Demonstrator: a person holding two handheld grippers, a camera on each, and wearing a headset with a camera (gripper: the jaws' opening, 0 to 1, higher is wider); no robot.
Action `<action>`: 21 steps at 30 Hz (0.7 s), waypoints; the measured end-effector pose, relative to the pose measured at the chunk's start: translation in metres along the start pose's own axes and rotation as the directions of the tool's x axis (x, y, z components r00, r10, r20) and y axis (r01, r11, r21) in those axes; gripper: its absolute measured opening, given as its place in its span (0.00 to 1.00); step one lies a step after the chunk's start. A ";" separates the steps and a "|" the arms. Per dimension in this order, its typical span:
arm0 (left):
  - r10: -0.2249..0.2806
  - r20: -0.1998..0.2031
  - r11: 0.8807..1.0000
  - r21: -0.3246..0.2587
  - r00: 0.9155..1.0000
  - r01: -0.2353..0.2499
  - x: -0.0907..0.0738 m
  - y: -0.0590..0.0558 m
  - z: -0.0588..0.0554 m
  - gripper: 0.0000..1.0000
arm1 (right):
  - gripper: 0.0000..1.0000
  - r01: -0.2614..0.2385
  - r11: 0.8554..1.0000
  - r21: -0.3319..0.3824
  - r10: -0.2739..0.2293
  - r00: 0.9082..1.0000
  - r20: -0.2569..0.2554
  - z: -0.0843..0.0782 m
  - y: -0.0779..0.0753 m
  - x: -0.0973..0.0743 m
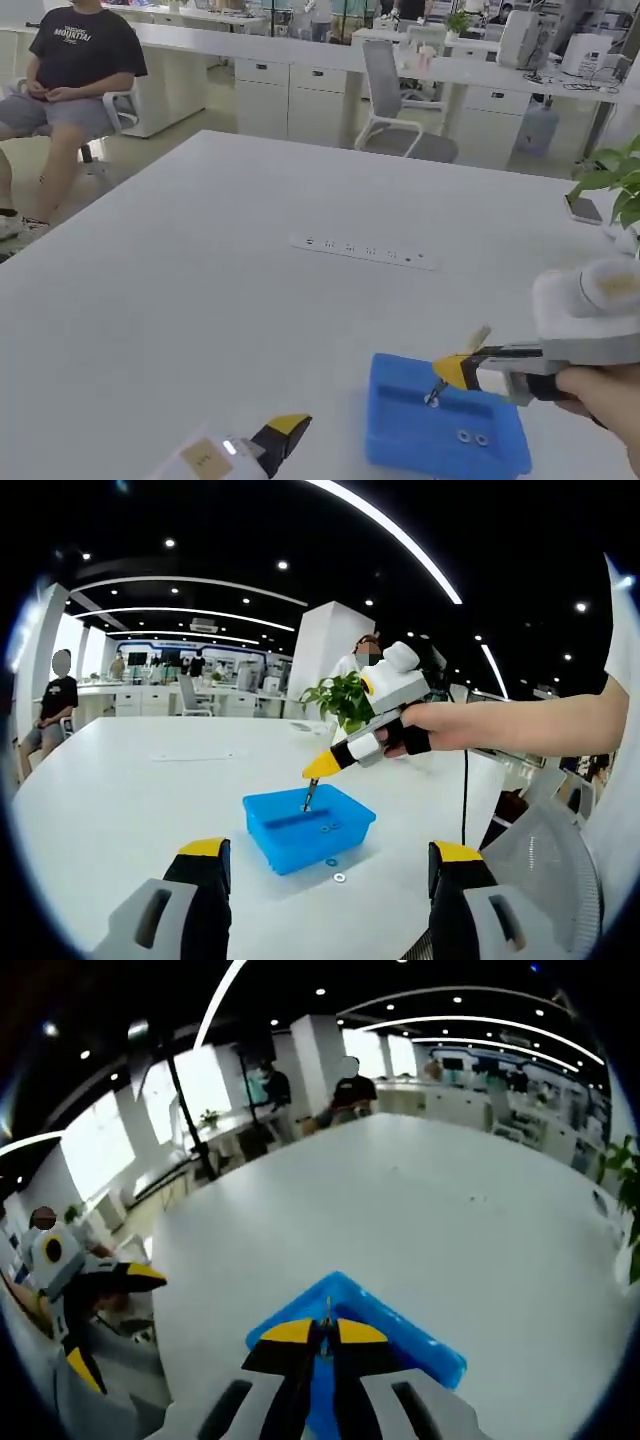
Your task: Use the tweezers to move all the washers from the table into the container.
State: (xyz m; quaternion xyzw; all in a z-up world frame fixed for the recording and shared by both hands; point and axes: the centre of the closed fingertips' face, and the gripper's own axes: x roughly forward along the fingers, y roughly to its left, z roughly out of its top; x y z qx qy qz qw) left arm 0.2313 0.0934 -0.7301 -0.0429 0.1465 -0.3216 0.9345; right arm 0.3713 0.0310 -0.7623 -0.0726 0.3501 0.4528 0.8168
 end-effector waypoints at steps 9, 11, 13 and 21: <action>-0.006 -0.009 1.000 0.000 1.000 0.006 0.001 -0.004 0.001 0.82 | 0.03 0.025 0.999 0.037 -0.022 0.997 -0.072 -0.015 -0.011 0.005; -0.008 -0.011 1.000 0.000 1.000 0.008 0.001 -0.004 0.000 0.82 | 0.03 0.029 0.998 0.047 -0.025 0.995 -0.096 -0.020 -0.011 0.006; -0.008 -0.013 1.000 0.000 1.000 0.008 0.001 -0.004 0.000 0.82 | 0.03 0.037 0.998 0.052 -0.031 0.993 -0.110 -0.024 -0.018 0.010; -0.008 -0.016 1.000 -0.001 1.000 0.008 0.001 -0.004 0.000 0.82 | 0.03 0.047 0.998 0.049 -0.040 0.990 -0.132 -0.029 -0.025 0.017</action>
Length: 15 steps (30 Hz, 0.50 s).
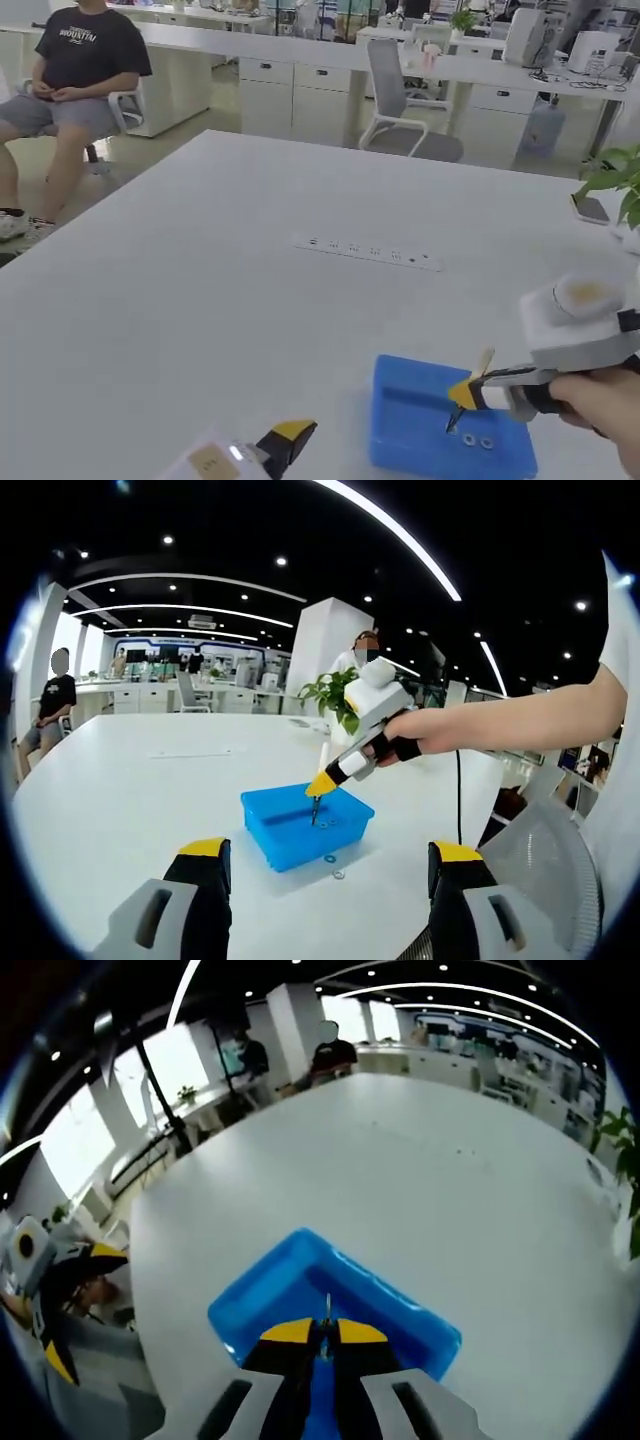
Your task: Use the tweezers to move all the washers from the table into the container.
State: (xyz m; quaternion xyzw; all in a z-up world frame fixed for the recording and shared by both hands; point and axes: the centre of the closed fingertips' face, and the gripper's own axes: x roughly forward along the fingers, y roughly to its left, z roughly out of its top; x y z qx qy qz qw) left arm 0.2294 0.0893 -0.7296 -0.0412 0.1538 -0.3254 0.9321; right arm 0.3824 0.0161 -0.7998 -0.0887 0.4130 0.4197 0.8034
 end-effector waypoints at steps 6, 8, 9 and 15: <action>-0.001 -0.001 1.000 0.001 1.000 0.001 0.000 0.002 -0.001 0.82 | 0.03 0.010 1.000 -0.010 -0.010 1.000 -0.011 -0.007 0.002 0.005; 0.000 -0.002 1.000 0.000 1.000 0.000 0.000 0.002 -0.002 0.82 | 0.03 0.018 1.000 -0.015 -0.018 1.000 -0.006 -0.007 0.002 0.005; 0.001 -0.002 1.000 0.000 1.000 -0.001 0.000 0.002 -0.002 0.82 | 0.03 0.017 1.000 -0.017 -0.017 1.000 -0.004 -0.007 0.004 0.004; 0.006 0.006 1.000 -0.005 1.000 -0.006 -0.001 0.004 0.000 0.82 | 0.03 0.020 1.000 -0.023 -0.020 1.000 -0.002 -0.009 0.005 0.006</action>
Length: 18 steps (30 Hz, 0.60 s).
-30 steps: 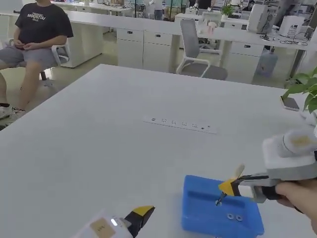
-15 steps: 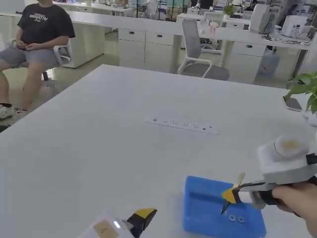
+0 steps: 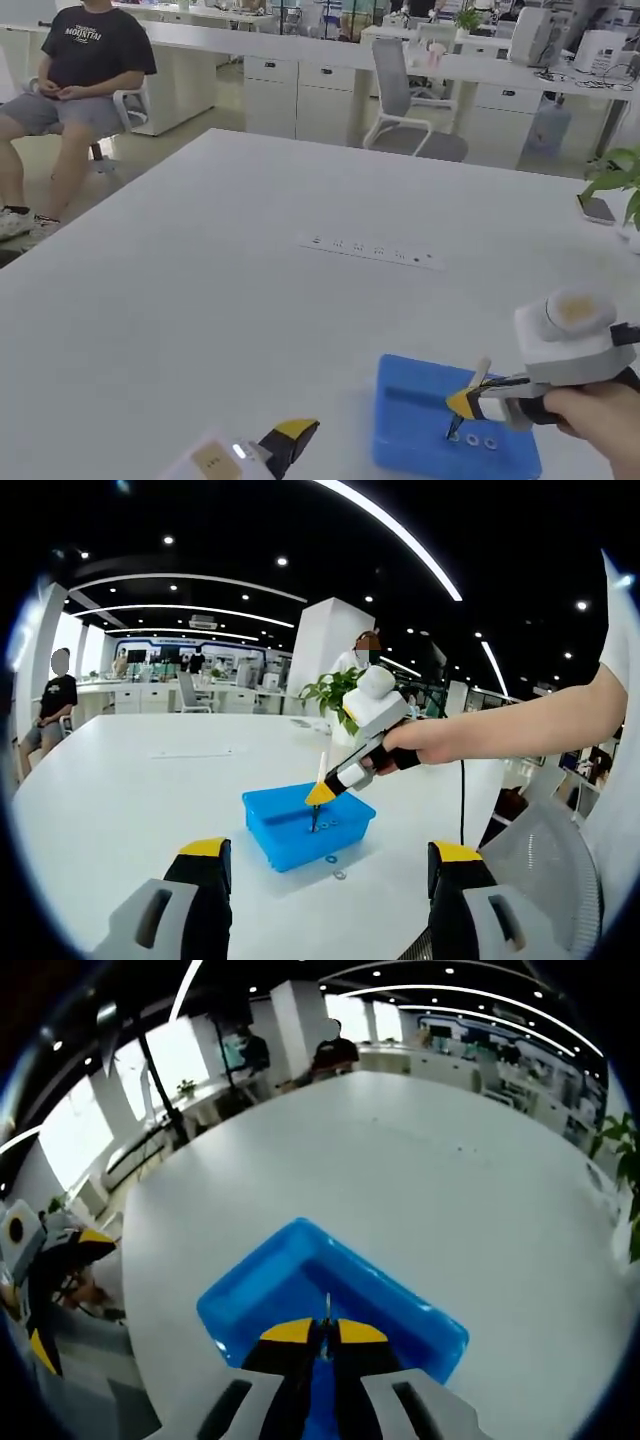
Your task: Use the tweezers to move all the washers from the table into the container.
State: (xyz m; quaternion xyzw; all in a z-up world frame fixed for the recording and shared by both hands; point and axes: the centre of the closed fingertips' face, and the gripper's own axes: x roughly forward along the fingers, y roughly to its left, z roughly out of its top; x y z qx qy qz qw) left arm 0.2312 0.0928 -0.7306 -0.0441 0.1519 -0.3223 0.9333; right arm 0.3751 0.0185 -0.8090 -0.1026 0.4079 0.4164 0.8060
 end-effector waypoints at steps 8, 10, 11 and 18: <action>0.000 -0.005 1.000 0.002 1.000 0.000 0.000 0.001 -0.002 0.82 | 0.03 0.006 1.000 -0.029 -0.006 1.000 -0.005 0.001 0.001 0.002; 0.002 -0.006 1.000 0.002 1.000 -0.002 0.000 0.001 -0.002 0.82 | 0.04 0.007 0.999 -0.033 -0.007 1.000 -0.003 0.001 0.000 0.003; 0.002 -0.005 1.000 0.002 1.000 -0.002 0.000 0.002 -0.003 0.82 | 0.04 0.008 0.999 -0.036 -0.008 1.000 -0.008 0.000 0.000 0.003; 0.000 -0.008 1.000 0.003 1.000 0.000 0.001 -0.001 -0.001 0.81 | 0.04 0.017 0.999 -0.039 -0.017 1.000 0.005 0.001 -0.002 0.001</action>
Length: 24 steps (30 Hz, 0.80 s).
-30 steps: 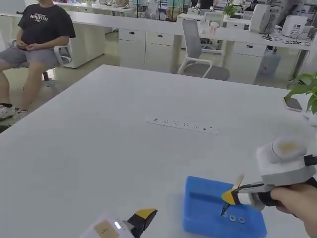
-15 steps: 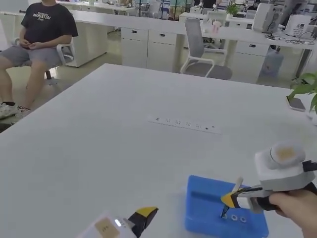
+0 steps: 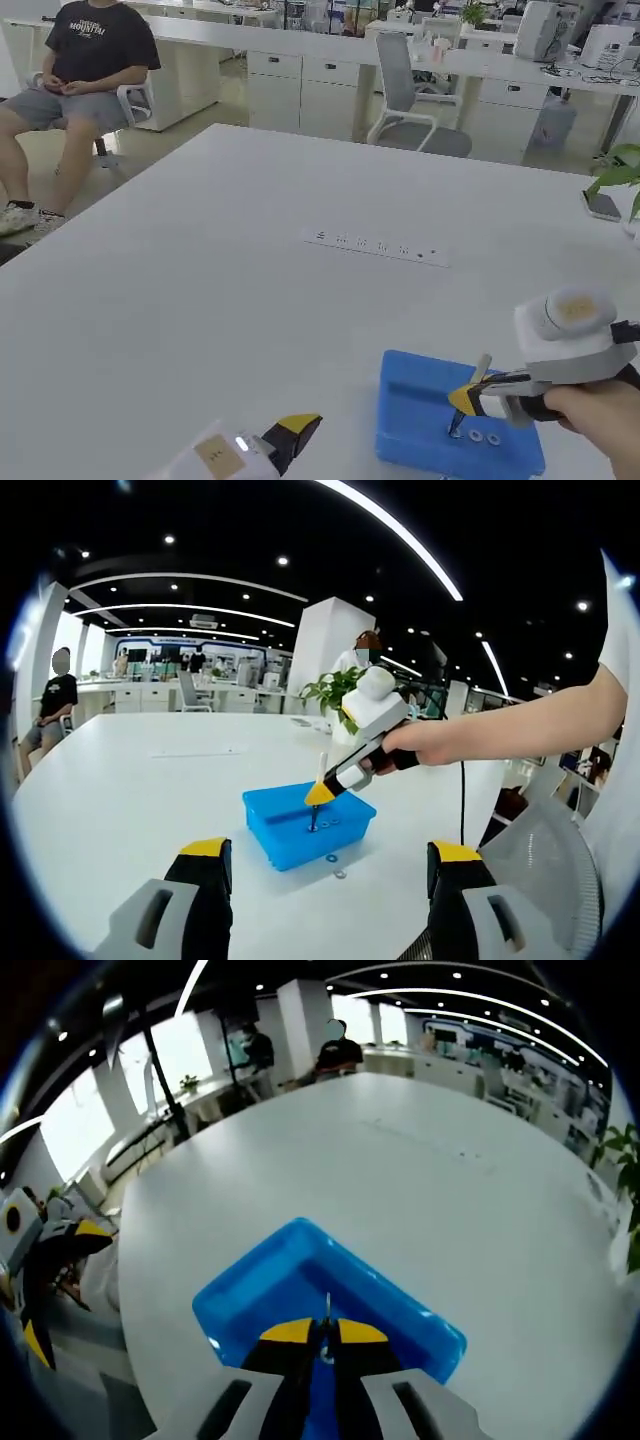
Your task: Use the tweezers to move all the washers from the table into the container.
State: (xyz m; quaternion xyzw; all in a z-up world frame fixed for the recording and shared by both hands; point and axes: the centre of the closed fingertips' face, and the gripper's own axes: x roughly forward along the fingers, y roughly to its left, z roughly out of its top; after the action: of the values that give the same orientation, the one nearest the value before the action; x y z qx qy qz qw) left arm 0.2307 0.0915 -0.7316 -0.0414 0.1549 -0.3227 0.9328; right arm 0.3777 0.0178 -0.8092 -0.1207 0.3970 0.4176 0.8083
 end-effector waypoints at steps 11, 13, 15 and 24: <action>-0.006 -0.007 1.000 0.002 1.000 0.006 0.001 0.000 -0.002 0.81 | 0.03 -0.022 1.000 -0.016 0.024 0.994 0.103 0.014 0.021 -0.029; -0.010 -0.006 1.000 -0.001 1.000 0.010 0.001 -0.001 -0.002 0.81 | 0.03 -0.027 0.999 -0.023 0.030 0.992 0.123 0.015 0.026 -0.035; -0.010 -0.007 1.000 0.001 1.000 0.010 0.001 0.000 -0.003 0.81 | 0.03 -0.035 0.999 -0.025 0.038 0.990 0.135 0.016 0.032 -0.041; -0.018 -0.016 1.000 0.005 1.000 0.018 0.001 -0.003 -0.004 0.81 | 0.03 -0.106 0.994 0.002 0.104 0.975 0.195 0.012 0.061 -0.059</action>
State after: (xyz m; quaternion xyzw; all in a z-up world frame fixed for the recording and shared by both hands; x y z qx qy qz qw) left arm 0.2286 0.0884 -0.7351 -0.0377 0.1610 -0.3319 0.9287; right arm 0.3177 0.0275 -0.7487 -0.0530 0.3243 0.4672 0.8208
